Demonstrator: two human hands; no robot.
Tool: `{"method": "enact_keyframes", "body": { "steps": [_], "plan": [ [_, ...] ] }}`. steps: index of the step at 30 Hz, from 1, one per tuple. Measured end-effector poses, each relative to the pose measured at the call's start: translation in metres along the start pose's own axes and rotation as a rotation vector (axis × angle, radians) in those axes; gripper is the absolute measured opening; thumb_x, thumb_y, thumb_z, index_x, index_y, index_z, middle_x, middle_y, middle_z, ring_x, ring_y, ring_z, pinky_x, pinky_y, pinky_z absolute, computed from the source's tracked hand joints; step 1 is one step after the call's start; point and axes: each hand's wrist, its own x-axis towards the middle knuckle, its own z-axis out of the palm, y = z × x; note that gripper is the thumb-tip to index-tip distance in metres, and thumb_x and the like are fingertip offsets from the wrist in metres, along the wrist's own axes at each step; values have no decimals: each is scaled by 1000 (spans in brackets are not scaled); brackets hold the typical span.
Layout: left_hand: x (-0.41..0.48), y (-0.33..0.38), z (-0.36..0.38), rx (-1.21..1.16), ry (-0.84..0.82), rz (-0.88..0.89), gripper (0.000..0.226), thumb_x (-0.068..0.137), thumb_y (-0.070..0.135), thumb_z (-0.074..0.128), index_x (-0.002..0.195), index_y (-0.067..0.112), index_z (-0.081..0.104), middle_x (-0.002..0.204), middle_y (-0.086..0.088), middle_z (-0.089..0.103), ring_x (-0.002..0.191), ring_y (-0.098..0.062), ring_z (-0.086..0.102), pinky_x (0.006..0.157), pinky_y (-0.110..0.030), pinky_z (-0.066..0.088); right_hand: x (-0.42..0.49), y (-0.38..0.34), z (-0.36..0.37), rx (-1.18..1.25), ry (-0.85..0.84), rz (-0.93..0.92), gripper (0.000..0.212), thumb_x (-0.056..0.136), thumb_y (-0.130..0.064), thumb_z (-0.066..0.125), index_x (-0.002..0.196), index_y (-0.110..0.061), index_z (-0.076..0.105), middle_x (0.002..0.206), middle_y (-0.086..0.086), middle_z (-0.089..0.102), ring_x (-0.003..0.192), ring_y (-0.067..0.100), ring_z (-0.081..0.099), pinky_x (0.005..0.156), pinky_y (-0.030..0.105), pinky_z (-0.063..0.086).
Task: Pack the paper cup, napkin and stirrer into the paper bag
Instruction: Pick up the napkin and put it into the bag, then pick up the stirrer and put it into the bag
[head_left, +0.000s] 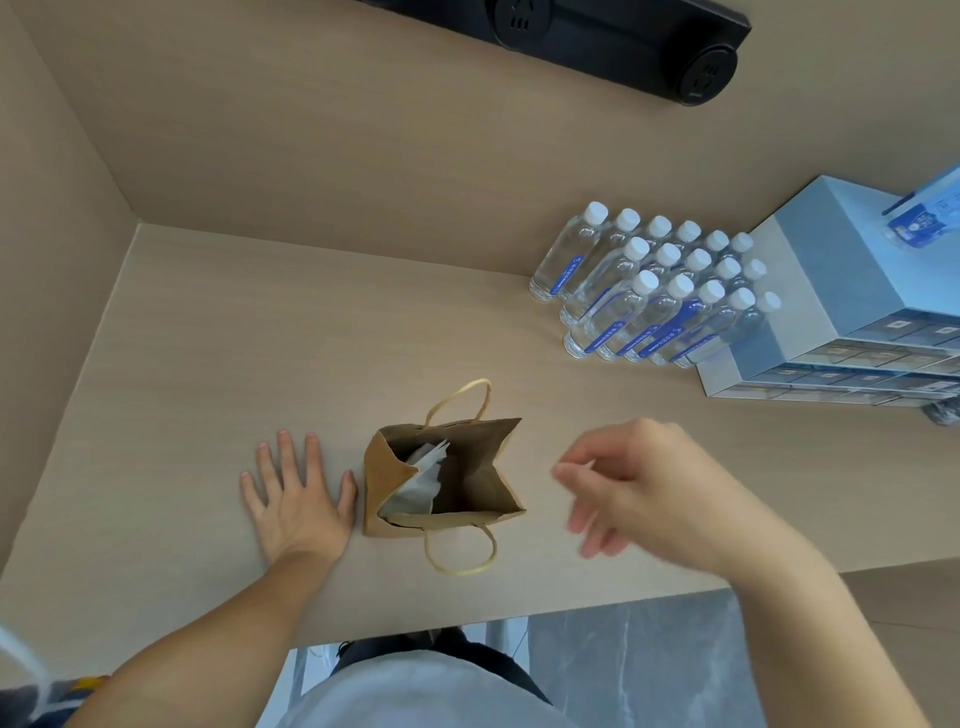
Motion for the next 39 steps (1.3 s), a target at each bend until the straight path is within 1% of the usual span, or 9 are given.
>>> {"method": "enact_keyframes", "body": {
  "steps": [3, 8, 11, 21, 25, 29, 32, 35, 39],
  "plan": [
    [0, 2, -1, 10, -6, -17, 74, 89, 61, 15, 153, 24, 14, 165, -8, 9, 151, -32, -4, 113, -41, -26, 32, 84, 0, 87, 174, 227, 17, 90, -19, 56, 80, -19, 70, 64, 0, 77, 50, 20, 73, 49, 31, 61],
    [1, 11, 1, 31, -15, -68, 71, 93, 57, 18, 154, 23, 4, 166, -7, -3, 151, -31, -13, 112, -45, -28, 72, 224, 28, 39, 389, 586, 34, 88, -18, 61, 120, -9, 64, 102, 14, 76, 104, 33, 67, 97, 37, 50],
    [2, 13, 3, 63, -30, -81, 70, 93, 56, 18, 154, 23, 4, 166, -7, -3, 151, -31, -14, 109, -44, -31, 73, 274, 54, 37, 416, 730, 46, 89, -17, 58, 134, -9, 54, 122, 24, 63, 117, 38, 57, 103, 37, 43],
    [5, 12, 13, 110, -20, -77, 76, 88, 57, 2, 153, 17, 6, 166, -9, -3, 150, -30, -18, 116, -51, -19, 84, 330, 88, 89, 584, 853, 45, 93, -13, 48, 138, -6, 49, 139, 21, 44, 122, 43, 49, 97, 47, 44],
    [7, 12, 19, 190, -41, -108, 71, 91, 44, 34, 151, 12, 16, 165, -12, -2, 142, -24, -32, 108, -48, -33, 98, 345, 80, 63, 569, 863, 39, 96, -19, 44, 127, 2, 55, 132, 27, 49, 120, 45, 50, 100, 45, 42],
    [7, 11, 20, 141, -40, -124, 63, 90, 33, 26, 145, 2, 32, 162, -20, 14, 151, -37, -5, 115, -53, -21, 111, 358, 76, 49, 540, 905, 40, 96, -22, 47, 124, 5, 56, 131, 27, 50, 118, 44, 52, 100, 43, 42],
    [11, 21, 16, -53, 25, -225, 64, 91, 26, 28, 151, 8, 15, 162, -17, 16, 150, -39, 6, 121, -57, -1, 118, 367, 76, -4, 535, 887, 39, 96, -22, 48, 121, 7, 55, 129, 28, 48, 117, 46, 51, 98, 46, 43],
    [13, 29, 9, -90, -24, -334, 69, 94, 38, 36, 153, 24, 4, 165, -7, 4, 151, -32, -5, 123, -50, -3, 124, 374, 71, -12, 545, 846, 28, 96, -12, 49, 112, 9, 59, 120, 31, 55, 109, 46, 56, 90, 45, 47],
    [13, 25, 6, -232, -23, -301, 76, 92, 11, 55, 151, 2, 7, 162, -23, 3, 150, -40, -1, 122, -50, -4, 133, 370, 60, -50, 381, 803, 22, 89, -15, 57, 92, 4, 65, 103, 30, 67, 87, 39, 61, 70, 34, 46]
  ]
}}
